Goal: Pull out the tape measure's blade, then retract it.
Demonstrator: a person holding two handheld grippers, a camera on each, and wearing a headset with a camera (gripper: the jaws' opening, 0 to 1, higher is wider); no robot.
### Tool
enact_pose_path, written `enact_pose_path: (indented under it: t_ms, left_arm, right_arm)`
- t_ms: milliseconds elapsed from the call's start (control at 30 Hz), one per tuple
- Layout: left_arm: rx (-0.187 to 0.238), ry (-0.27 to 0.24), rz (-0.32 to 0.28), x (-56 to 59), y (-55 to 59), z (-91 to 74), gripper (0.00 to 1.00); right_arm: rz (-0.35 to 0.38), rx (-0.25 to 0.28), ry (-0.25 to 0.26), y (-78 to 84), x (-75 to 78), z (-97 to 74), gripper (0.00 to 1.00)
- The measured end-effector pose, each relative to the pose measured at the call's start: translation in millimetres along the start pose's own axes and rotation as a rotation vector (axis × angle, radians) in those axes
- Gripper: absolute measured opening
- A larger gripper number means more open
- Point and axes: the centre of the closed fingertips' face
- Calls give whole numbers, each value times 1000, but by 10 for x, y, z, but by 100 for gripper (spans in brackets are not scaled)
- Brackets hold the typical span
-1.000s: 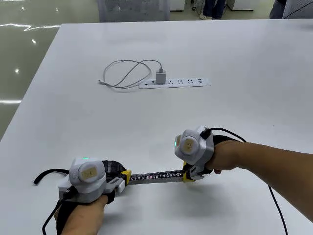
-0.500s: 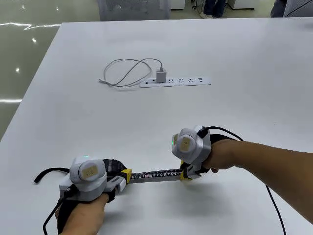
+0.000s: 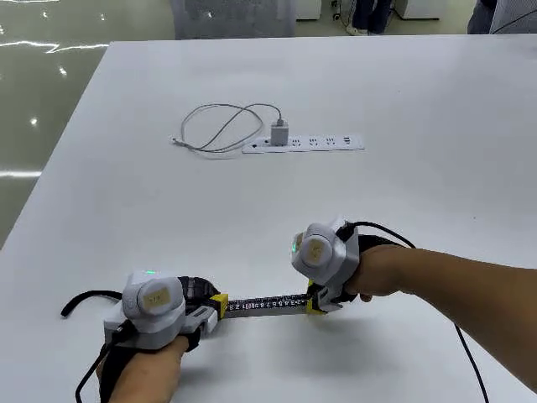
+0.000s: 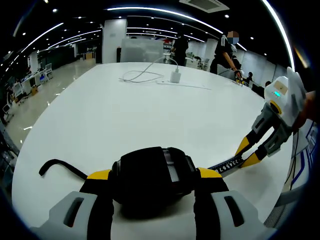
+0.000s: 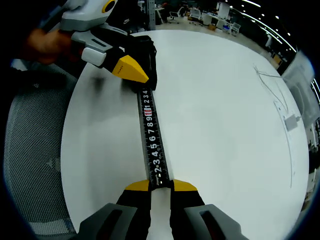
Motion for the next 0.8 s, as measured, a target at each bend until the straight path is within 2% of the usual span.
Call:
enact_pose_path:
  t_ms: [333,800]
  left_arm:
    - [-1,2,1,1,1,1,62]
    - [-1,2,4,0,4,1,62]
  right_arm:
    - [15,10,-7,-46,3,12,10]
    - [-10,14,3,-90,-5,22,10]
Point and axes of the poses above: the centre of the closed fingertips' face, and the gripper's own axes: z roughly forward along the fingers, x roughly to its right, y roughly out of its underside, and after that the axes turned 4 degrees about -x, right-handed
